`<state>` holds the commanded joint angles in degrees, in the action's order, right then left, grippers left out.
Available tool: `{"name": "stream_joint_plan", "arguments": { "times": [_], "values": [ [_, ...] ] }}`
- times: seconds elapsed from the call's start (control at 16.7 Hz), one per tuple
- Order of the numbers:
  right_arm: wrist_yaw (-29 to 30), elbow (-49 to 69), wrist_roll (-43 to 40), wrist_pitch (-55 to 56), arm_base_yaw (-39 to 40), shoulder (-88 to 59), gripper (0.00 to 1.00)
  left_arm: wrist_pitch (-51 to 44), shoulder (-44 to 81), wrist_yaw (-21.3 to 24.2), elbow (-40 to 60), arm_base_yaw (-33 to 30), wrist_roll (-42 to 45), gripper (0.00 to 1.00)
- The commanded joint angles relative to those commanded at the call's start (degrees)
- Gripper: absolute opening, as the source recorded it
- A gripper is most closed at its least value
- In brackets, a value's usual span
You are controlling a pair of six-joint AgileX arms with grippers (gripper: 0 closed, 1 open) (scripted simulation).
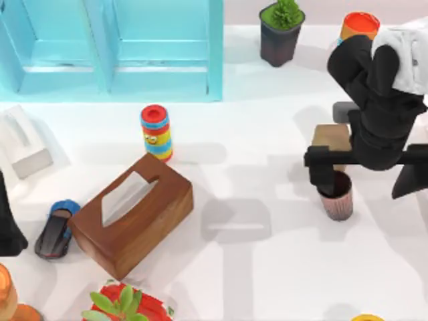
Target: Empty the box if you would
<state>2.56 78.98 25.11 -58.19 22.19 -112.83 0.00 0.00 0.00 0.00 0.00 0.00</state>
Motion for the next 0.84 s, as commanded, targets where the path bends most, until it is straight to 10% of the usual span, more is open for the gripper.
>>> {"name": "stream_joint_plan", "arguments": {
  "times": [0.84],
  "values": [
    [0.0,18.1,-0.2,-21.7,-0.2,3.6,1.0,0.0,0.0,0.0,0.0,0.0,0.0,1.0]
  ]
}}
